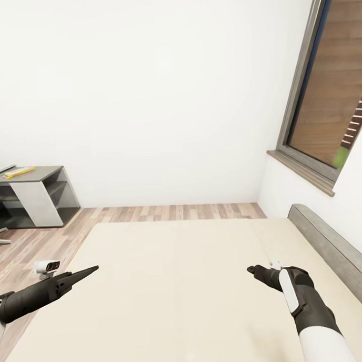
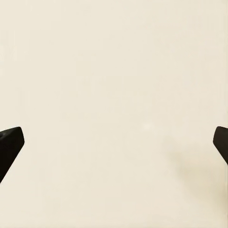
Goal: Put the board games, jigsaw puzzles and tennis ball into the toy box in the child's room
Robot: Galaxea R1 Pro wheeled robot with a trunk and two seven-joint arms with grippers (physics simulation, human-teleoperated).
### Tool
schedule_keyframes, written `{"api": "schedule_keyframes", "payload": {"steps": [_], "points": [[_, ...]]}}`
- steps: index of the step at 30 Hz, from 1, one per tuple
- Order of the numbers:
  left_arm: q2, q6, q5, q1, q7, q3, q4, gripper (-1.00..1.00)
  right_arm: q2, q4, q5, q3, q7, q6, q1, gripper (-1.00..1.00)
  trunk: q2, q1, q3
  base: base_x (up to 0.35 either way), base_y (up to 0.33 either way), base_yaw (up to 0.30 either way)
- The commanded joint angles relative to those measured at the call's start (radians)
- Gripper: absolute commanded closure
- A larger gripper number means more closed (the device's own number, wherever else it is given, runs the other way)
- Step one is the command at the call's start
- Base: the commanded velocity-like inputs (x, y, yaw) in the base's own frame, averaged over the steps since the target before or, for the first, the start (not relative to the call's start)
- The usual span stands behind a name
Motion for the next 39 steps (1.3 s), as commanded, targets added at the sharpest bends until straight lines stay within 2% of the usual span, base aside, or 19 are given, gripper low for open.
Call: {"api": "schedule_keyframes", "payload": {"steps": [1, 9, 13, 17, 24, 26, 29, 31, 34, 39], "points": [[0.000, 0.011, 0.000, -0.001, -0.003, 0.000, 0.000, -1.00, 0.000, 0.000, -0.005, -0.003, -0.001, 0.005, -0.004, -1.00, -0.001, 0.000, -0.003, 0.000, 0.000, 0.000], [-0.003, 0.011, 0.001, -0.001, 0.010, -0.001, 0.001, -1.00, -0.001, 0.014, -0.004, -0.002, -0.029, 0.006, -0.010, -1.00, -0.001, 0.000, -0.016, 0.000, 0.000, 0.000], [-0.029, 0.011, 0.002, -0.001, 0.035, -0.003, 0.001, -1.00, -0.004, 0.071, -0.003, -0.002, -0.113, 0.007, -0.012, -1.00, -0.001, 0.000, -0.023, 0.000, 0.000, 0.000], [-0.041, 0.012, 0.003, -0.001, 0.049, -0.003, 0.001, -1.00, -0.007, 0.114, -0.004, -0.003, -0.159, 0.007, -0.012, -1.00, -0.001, 0.000, -0.030, 0.000, 0.000, 0.000], [-0.044, 0.012, 0.001, -0.001, 0.054, -0.007, 0.001, -1.00, -0.005, 0.177, -0.003, -0.001, -0.174, 0.001, -0.011, -1.00, -0.001, 0.000, -0.041, 0.000, 0.000, 0.000], [-0.044, 0.012, 0.001, -0.001, 0.063, -0.023, 0.001, -1.00, -0.005, 0.205, -0.001, 0.000, -0.174, -0.005, -0.011, -1.00, -0.001, 0.000, -0.044, 0.000, 0.000, 0.000], [-0.044, 0.012, 0.001, -0.001, 0.107, -0.083, 0.001, -1.00, -0.007, 0.249, 0.000, 0.001, -0.174, -0.021, -0.011, -1.00, -0.001, 0.000, -0.049, 0.000, 0.000, 0.000], [-0.045, 0.013, 0.002, -0.001, 0.159, -0.130, 0.001, -1.00, -0.007, 0.268, 0.000, 0.001, -0.173, -0.040, -0.007, -1.00, -0.001, 0.000, -0.053, 0.000, 0.000, 0.000], [-0.056, 0.013, 0.004, -0.001, 0.225, -0.161, 0.001, -1.00, -0.007, 0.277, 0.000, 0.001, -0.171, -0.053, -0.001, -1.00, -0.001, 0.000, -0.058, 0.000, 0.000, 0.000], [-0.085, 0.013, 0.003, -0.003, 0.306, -0.175, 0.001, -1.00, -0.007, 0.287, 0.000, 0.002, -0.167, -0.089, 0.008, -1.00, -0.001, 0.000, -0.066, 0.000, 0.000, 0.000]]}}
